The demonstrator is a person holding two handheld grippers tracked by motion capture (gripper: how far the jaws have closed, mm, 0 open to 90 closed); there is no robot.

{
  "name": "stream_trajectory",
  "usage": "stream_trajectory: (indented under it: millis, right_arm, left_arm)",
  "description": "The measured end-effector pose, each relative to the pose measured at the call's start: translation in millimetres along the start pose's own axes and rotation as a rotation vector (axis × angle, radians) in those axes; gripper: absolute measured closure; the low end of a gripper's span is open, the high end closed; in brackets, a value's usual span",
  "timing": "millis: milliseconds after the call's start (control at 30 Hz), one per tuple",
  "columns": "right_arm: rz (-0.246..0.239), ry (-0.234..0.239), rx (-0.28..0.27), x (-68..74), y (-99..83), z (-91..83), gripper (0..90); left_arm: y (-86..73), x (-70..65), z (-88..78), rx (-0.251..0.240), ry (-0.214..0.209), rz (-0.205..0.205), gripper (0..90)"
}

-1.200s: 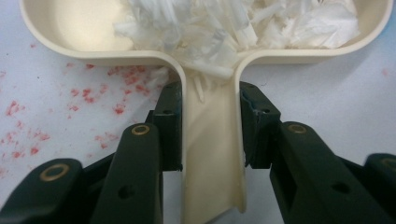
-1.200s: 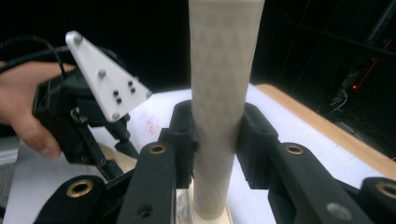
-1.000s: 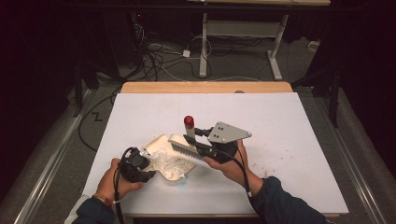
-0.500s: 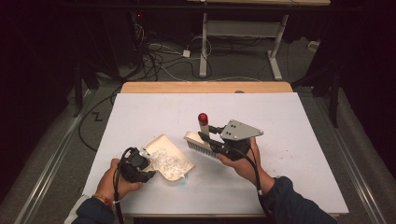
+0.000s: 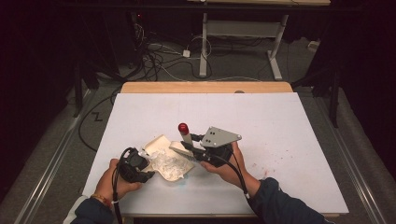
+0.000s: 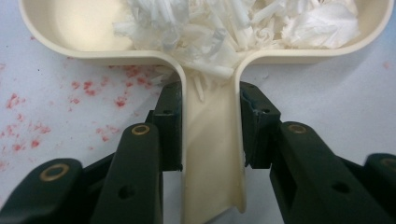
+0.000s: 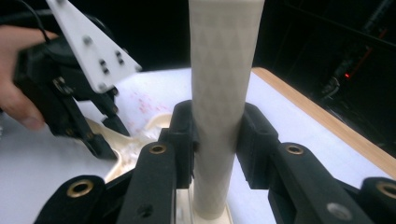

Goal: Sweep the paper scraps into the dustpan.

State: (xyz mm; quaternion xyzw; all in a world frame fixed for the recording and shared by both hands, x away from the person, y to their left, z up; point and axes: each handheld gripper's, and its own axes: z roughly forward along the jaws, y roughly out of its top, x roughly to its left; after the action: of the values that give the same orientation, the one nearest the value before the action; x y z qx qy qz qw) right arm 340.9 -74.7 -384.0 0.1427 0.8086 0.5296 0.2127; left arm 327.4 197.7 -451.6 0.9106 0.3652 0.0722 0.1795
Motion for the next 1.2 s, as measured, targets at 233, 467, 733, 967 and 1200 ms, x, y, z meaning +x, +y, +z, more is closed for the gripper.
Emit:
stream_trajectory:
  millis: [233,467,733,967,1200]
  right_arm:
    - [0.019,-0.004,-0.046,-5.8,8.4,-9.9,70.5]
    - [0.022,0.008,-0.057,-15.5,10.4,-38.1,70.4]
    - [0.057,0.063,-0.030,-18.8,-1.7,-83.7,70.5]
    - [0.073,0.147,0.027,-8.0,-9.5,-79.9,70.5]
    - [0.059,0.174,0.027,2.1,-5.1,-56.2,70.5]
  left_arm:
    - [-2.7,2.2,-0.3,-0.003,-0.003,-0.011,63.3]
    - [-3.2,2.4,-0.3,-0.001,-0.001,-0.016,63.3]
    - [-1.9,1.9,0.6,0.009,0.001,-0.014,63.3]
    - [0.9,1.1,1.7,0.013,0.002,-0.008,63.3]
    - [0.8,0.5,2.0,0.010,0.005,-0.004,63.3]
